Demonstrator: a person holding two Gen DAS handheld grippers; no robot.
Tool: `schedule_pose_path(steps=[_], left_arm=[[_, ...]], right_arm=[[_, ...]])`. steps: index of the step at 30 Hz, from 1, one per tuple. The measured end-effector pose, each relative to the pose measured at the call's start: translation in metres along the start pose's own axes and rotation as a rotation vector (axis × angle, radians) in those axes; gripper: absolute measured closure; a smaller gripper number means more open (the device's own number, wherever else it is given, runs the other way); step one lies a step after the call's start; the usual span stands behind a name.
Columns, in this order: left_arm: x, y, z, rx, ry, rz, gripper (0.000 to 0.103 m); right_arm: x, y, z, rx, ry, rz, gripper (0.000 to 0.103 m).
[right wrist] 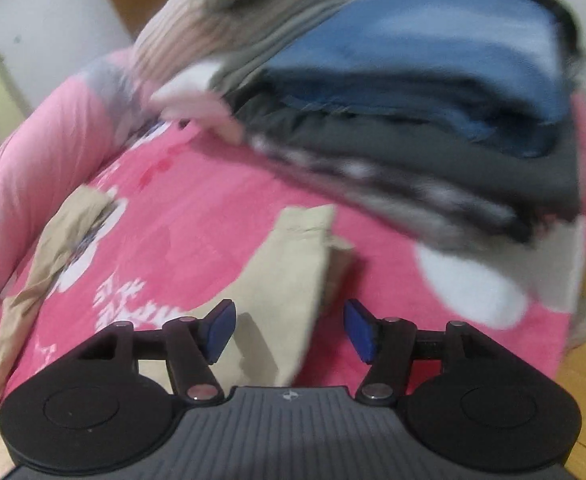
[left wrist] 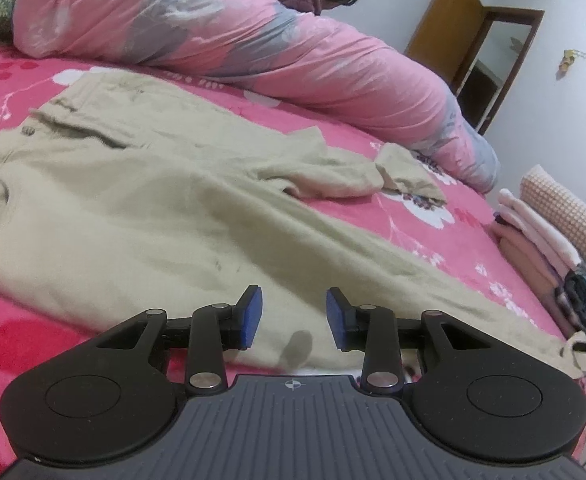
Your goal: Fold clothes
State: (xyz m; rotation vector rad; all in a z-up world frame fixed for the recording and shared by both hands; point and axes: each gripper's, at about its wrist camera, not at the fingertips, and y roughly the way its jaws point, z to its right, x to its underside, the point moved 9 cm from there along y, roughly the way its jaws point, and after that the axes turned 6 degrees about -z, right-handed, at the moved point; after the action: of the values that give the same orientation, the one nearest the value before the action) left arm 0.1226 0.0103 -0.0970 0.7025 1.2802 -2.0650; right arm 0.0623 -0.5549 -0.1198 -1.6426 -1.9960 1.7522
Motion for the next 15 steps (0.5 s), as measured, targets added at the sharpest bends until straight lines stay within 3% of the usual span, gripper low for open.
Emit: schedule_pose_path(steps=[9,11,15], left_arm=[[-0.030,0.001,0.017,-0.021,0.053,0.021,0.066],[-0.041,0.003,0.021,-0.036,0.061,0.027,0.066],[-0.065,0.011,0.029,-0.062,0.089,0.056,0.065]], right_arm=[[-0.026,-0.071,0.027,0.030,0.064,0.294,0.037],[-0.032,-0.079,0.021,-0.014,0.067,0.337,0.037],[-0.041,-0.072,-0.010,-0.126,0.029,0.315,0.037]])
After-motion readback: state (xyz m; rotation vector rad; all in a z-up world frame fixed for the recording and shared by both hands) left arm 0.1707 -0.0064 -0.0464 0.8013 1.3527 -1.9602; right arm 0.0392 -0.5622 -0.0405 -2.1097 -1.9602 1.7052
